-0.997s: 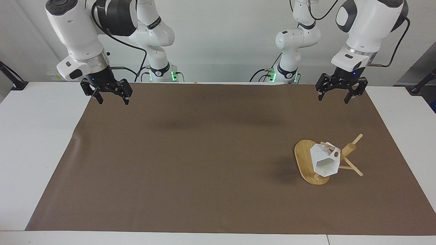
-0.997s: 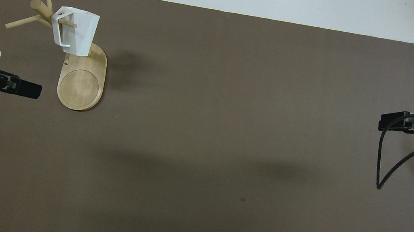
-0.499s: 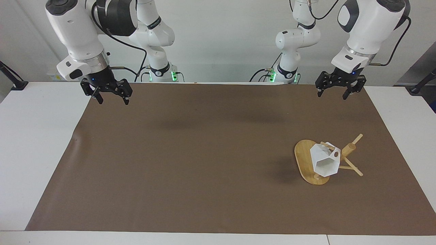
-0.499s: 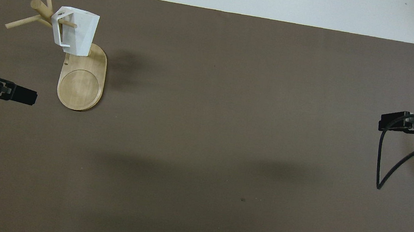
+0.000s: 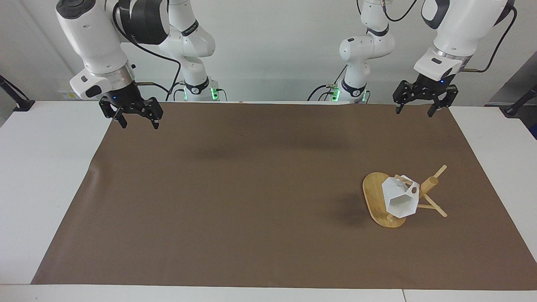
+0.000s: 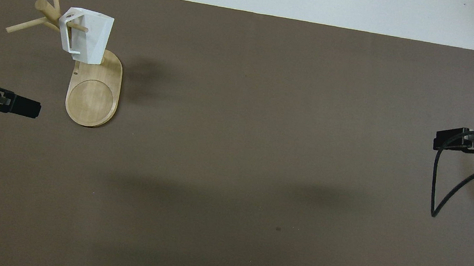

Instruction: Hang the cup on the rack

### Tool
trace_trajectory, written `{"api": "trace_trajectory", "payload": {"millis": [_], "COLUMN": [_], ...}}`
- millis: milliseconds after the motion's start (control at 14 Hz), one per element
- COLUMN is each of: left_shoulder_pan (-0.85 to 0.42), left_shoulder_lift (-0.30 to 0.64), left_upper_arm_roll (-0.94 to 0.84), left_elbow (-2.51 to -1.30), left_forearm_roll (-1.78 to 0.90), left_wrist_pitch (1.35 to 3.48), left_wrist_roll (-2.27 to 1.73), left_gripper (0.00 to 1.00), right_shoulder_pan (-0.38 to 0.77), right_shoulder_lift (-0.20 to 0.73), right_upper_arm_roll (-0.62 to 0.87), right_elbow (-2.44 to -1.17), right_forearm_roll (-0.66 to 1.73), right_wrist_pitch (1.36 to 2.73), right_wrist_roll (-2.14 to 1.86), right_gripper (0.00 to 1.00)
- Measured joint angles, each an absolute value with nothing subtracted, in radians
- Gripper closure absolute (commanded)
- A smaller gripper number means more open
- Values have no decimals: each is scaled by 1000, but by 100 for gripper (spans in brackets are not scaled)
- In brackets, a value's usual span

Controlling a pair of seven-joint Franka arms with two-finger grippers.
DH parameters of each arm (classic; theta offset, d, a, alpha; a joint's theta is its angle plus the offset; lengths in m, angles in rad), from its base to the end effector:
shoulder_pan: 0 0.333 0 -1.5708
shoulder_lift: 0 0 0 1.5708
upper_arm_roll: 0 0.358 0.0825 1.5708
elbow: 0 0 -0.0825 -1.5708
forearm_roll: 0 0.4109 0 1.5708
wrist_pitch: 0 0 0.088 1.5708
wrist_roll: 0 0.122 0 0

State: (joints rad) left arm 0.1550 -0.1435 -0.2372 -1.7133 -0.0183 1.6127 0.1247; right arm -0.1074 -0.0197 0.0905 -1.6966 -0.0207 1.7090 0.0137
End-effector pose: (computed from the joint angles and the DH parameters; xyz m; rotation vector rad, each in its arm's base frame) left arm 0.5330 -0.0559 0.6616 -3.1085 0.3194 -0.0603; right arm 0.5845 -0.0116 0.6119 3.1185 -0.0438 0.0499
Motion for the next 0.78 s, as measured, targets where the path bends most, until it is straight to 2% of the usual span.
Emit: {"api": "trace_trajectory", "payload": {"millis": [142, 427, 784], "left_shoulder_pan": [81, 33, -19], "left_shoulder_lift": [-121, -49, -30], "left_upper_arm_roll": [-144, -65, -21], "left_elbow": [-1661, -1534, -1501], "left_forearm_roll": [-16, -11, 22], "left_wrist_pitch": [1575, 1488, 1473], "left_wrist_roll": [125, 125, 124], "left_gripper": [0, 0, 0], "right_shoulder_pan": [-107, -107, -107], "right_shoulder_lift": [-20, -20, -20], "right_upper_arm_roll": [91, 91, 91], "right_elbow": [-1697, -1697, -1697], "right_forearm_roll": [-21, -21, -21], "right_wrist_pitch": [1709, 1709, 1709], "right_wrist_roll": [14, 14, 14], "right_gripper": [0, 0, 0]}}
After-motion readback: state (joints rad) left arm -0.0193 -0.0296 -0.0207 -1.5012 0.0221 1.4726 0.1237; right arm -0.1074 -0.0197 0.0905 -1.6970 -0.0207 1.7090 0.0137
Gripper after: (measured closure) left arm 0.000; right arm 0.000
